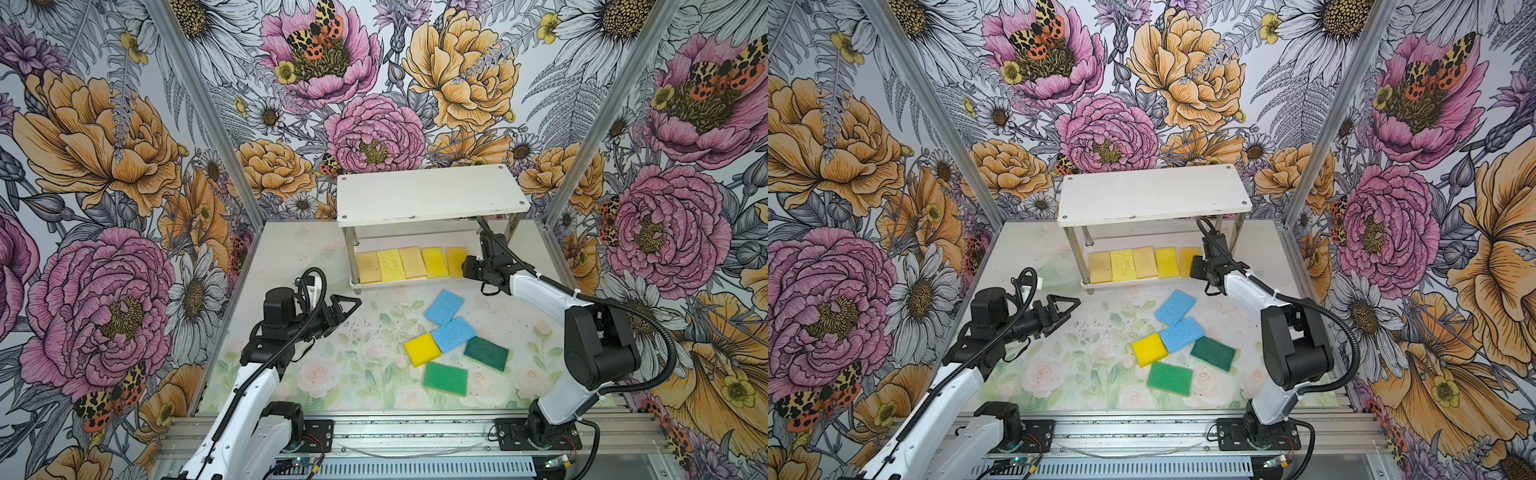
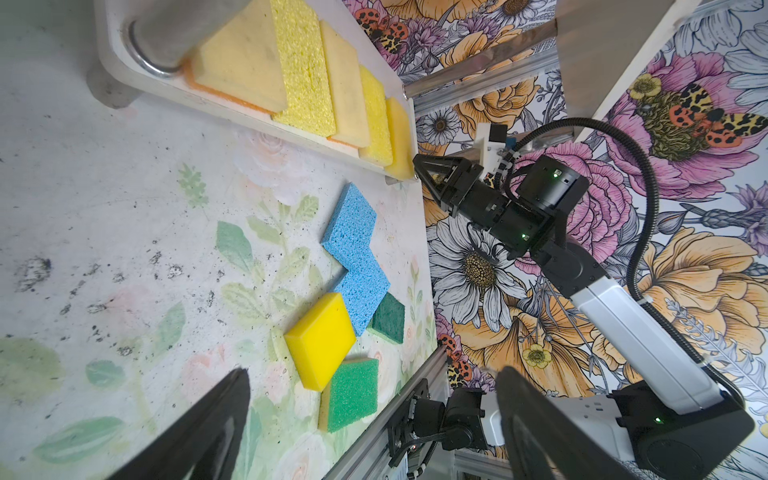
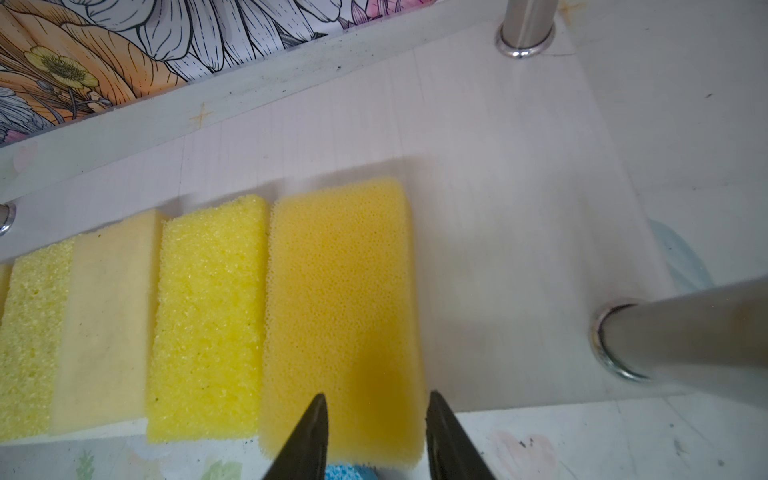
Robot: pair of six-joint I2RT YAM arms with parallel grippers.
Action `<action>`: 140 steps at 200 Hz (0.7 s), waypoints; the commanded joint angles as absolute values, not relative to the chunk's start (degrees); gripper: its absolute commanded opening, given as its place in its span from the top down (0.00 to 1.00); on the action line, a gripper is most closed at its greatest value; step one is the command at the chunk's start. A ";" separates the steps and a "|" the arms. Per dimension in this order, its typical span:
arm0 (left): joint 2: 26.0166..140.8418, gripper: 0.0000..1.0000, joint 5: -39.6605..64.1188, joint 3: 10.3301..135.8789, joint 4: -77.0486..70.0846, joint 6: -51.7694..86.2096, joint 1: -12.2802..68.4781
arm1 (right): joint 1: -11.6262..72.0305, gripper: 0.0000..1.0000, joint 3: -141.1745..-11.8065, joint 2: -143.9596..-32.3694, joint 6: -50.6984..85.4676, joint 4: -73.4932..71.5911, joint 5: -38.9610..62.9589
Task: Arrange cleaning sponges on a shelf
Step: Place the cleaning sponge at the shelf.
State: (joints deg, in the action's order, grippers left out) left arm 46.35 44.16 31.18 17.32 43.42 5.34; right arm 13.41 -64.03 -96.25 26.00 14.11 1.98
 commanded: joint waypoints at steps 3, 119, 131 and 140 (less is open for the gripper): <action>45.96 0.07 44.38 30.55 17.50 42.27 4.72 | 12.92 0.58 -65.65 -97.54 26.27 11.44 3.42; 45.53 0.07 44.17 29.58 17.58 42.36 4.74 | 12.74 0.56 -65.31 -98.07 26.70 7.92 5.58; 45.53 0.07 44.14 29.53 17.53 42.36 4.74 | 12.67 0.55 -64.88 -97.49 26.29 7.74 5.47; 45.61 0.07 44.08 29.54 17.50 42.38 4.75 | 12.67 0.53 -64.54 -96.99 25.95 7.65 5.37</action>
